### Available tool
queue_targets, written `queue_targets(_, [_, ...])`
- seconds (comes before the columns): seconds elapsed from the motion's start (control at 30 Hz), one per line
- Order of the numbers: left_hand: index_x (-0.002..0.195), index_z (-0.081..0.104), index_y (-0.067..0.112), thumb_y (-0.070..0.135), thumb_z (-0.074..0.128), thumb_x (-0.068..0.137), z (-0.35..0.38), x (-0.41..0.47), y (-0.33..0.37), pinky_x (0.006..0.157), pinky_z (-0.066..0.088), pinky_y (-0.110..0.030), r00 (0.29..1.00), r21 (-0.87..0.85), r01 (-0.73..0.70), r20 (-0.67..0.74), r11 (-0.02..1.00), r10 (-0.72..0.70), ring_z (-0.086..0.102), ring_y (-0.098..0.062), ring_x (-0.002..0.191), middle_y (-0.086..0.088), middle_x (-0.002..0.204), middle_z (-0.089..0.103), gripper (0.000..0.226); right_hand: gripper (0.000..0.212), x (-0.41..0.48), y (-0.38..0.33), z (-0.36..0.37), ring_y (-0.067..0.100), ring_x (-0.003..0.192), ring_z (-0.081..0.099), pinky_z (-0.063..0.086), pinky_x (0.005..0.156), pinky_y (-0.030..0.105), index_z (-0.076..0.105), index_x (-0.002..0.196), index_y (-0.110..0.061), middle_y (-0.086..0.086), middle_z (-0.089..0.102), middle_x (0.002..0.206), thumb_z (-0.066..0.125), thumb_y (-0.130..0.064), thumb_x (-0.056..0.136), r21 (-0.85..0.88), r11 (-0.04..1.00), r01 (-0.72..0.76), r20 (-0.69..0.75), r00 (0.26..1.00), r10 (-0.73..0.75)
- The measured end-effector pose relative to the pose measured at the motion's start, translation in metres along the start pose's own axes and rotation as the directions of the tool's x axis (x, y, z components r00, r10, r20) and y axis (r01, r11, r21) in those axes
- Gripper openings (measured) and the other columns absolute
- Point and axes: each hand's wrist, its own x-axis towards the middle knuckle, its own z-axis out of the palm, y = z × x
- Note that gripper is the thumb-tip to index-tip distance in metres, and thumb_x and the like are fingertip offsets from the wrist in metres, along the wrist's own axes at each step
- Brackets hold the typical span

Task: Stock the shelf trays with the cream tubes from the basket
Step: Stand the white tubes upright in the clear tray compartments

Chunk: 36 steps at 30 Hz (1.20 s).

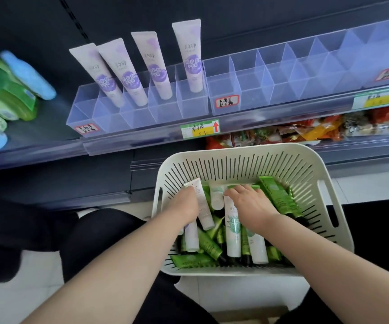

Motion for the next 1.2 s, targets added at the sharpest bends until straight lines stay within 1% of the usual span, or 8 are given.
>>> queue_targets(0.2, [0.114, 0.052, 0.004, -0.004, 0.046, 0.084, 0.005, 0.006, -0.002, 0.069, 0.045, -0.035, 1.0, 0.029, -0.022, 0.022, 0.999, 0.021, 0.056, -0.024, 0.087, -0.01, 0.102, 0.057, 0.031, 0.084, 0.01, -0.002, 0.005, 0.024, 0.129, 0.036, 0.032, 0.104, 0.042, 0.024, 0.144, -0.018, 0.003, 0.044, 0.139, 0.058, 0.006, 0.072, 0.011, 0.999, -0.031, 0.072, 0.997, 0.03])
queue_targets(0.27, [0.112, 0.055, 0.006, -0.007, 0.049, 0.081, 0.007, 0.006, -0.004, 0.067, 0.043, -0.033, 0.999, 0.043, -0.043, 0.014, 0.998, 0.043, 0.055, -0.023, 0.087, -0.009, 0.105, 0.057, 0.034, 0.076, 0.01, -0.001, 0.007, 0.023, 0.126, 0.039, 0.032, 0.103, 0.041, 0.029, 0.142, -0.018, 0.003, 0.047, 0.134, 0.055, 0.004, 0.074, 0.018, 0.999, -0.039, 0.08, 0.996, 0.037])
queue_targets(0.4, [0.125, 0.055, 0.01, 0.0, 0.048, 0.088, 0.004, 0.007, -0.007, 0.083, 0.047, -0.037, 0.991, 0.127, -0.137, 0.011, 0.982, 0.136, 0.056, -0.026, 0.106, -0.009, 0.118, 0.056, 0.038, 0.058, 0.011, 0.002, 0.009, 0.022, 0.122, 0.041, 0.038, 0.098, 0.039, 0.037, 0.137, -0.019, 0.001, 0.047, 0.131, 0.049, -0.003, 0.083, 0.021, 0.999, -0.049, 0.032, 0.998, 0.049])
queue_targets(0.6, [0.12, 0.058, 0.005, 0.005, 0.046, 0.094, -0.004, 0.011, -0.008, 0.083, 0.043, -0.034, 0.987, 0.385, -0.16, 0.039, 0.909, 0.157, 0.053, -0.029, 0.111, -0.013, 0.122, 0.054, 0.029, 0.073, 0.014, 0.003, 0.009, 0.02, 0.144, 0.013, 0.02, 0.114, 0.045, 0.016, 0.149, -0.018, 0.002, 0.023, 0.154, 0.045, -0.003, 0.084, 0.011, 0.998, -0.067, 0.089, 0.994, 0.066])
queue_targets(0.7, [0.123, 0.054, 0.006, 0.007, 0.048, 0.094, -0.006, 0.008, 0.0, 0.082, 0.04, -0.036, 0.976, 0.449, -0.217, 0.068, 0.867, 0.209, 0.045, -0.03, 0.116, -0.014, 0.127, 0.046, 0.03, 0.073, 0.014, 0.002, 0.008, 0.019, 0.146, 0.008, 0.014, 0.116, 0.048, 0.017, 0.149, -0.017, 0.004, 0.028, 0.153, 0.044, -0.001, 0.083, -0.015, 0.999, -0.051, 0.143, 0.988, 0.053])
queue_targets(0.93, [0.122, 0.053, 0.004, 0.004, 0.049, 0.09, -0.012, 0.013, -0.003, 0.09, 0.044, -0.039, 0.966, 0.523, -0.244, 0.204, 0.817, 0.158, 0.045, -0.032, 0.113, -0.016, 0.119, 0.05, 0.032, 0.054, 0.013, -0.002, 0.003, 0.022, 0.125, 0.038, 0.026, 0.11, 0.042, 0.041, 0.134, -0.019, 0.002, 0.047, 0.129, 0.051, -0.008, 0.082, -0.013, 0.999, -0.044, 0.006, 0.999, 0.044])
queue_targets(1.1, [0.098, 0.065, 0.008, 0.012, 0.052, 0.093, -0.021, 0.01, 0.005, 0.072, 0.036, -0.029, 0.925, 0.419, -0.38, 0.174, 0.825, 0.338, 0.053, -0.026, 0.099, -0.009, 0.103, 0.06, 0.014, 0.047, 0.008, -0.002, -0.001, 0.021, 0.114, 0.046, 0.04, 0.089, 0.035, 0.047, 0.131, -0.024, 0.0, 0.048, 0.12, 0.054, -0.009, 0.086, 0.093, 0.995, -0.02, -0.048, 0.999, 0.024])
queue_targets(1.2, [0.088, 0.055, 0.018, 0.015, 0.055, 0.092, -0.027, 0.006, 0.005, 0.068, 0.033, -0.028, 0.904, 0.338, -0.425, 0.212, 0.84, 0.372, 0.052, -0.023, 0.09, -0.006, 0.098, 0.059, 0.005, 0.042, 0.003, 0.0, -0.006, 0.023, 0.116, 0.046, 0.041, 0.092, 0.036, 0.047, 0.133, -0.023, 0.002, 0.05, 0.125, 0.051, -0.014, 0.092, 0.194, 0.979, -0.063, -0.037, 0.997, 0.072])
